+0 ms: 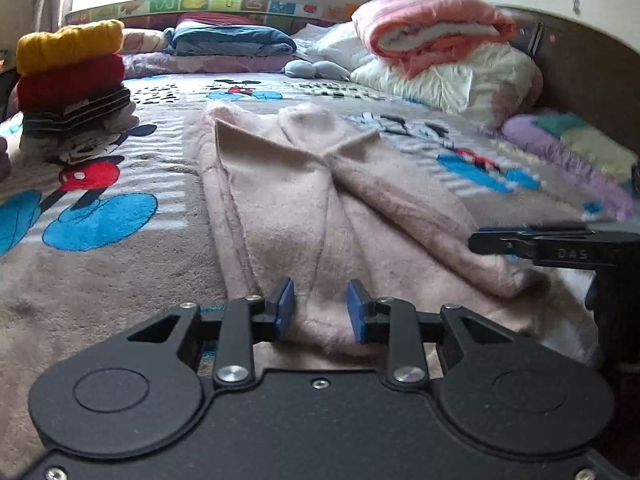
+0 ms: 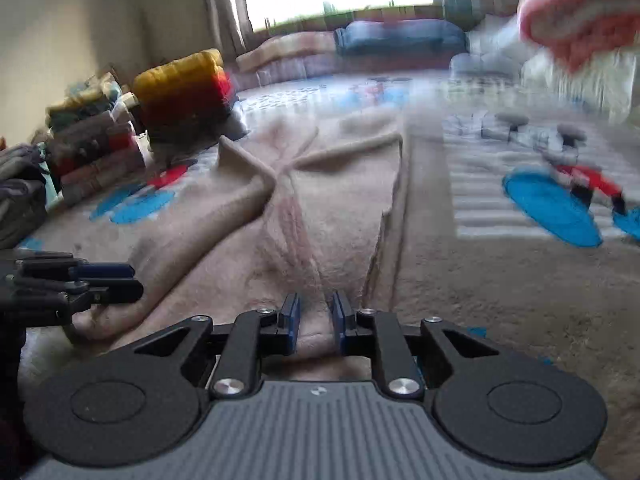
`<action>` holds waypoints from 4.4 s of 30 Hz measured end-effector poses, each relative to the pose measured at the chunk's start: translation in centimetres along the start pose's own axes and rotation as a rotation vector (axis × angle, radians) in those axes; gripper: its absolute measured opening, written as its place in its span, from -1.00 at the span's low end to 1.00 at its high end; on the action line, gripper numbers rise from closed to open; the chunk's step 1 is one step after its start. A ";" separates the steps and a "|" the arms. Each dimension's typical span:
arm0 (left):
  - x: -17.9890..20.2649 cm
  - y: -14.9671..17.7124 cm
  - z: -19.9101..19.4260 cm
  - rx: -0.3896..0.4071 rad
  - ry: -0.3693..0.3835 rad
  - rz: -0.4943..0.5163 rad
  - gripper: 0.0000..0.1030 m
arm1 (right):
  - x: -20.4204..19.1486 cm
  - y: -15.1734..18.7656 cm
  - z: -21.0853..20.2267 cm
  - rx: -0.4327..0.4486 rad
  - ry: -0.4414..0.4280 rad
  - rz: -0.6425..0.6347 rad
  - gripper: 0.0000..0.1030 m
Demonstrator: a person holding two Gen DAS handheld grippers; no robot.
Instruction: Fold clothes
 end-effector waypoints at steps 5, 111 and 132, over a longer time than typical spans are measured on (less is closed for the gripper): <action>0.7 0.0 -0.2 0.016 0.013 0.017 -0.47 | -2.1 -0.1 -2.7 0.062 0.031 -0.072 -0.57; -21.4 -19.5 30.1 -0.179 0.326 -0.636 -0.65 | 21.2 -14.5 30.3 -0.069 -0.394 0.485 -0.73; -20.2 -12.7 17.4 -0.137 0.241 -0.799 -0.30 | 22.0 -10.0 21.1 -0.148 -0.372 0.765 -0.38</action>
Point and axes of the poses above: each gripper's, at about its wrist camera, not at the fingertips, and z roughly the way its jaws point, x to its right, y to its underside, the point moved 1 cm from there along z, roughly the way its jaws point, and after that the axes turned 8 degrees about -z, right-handed, at the moved point
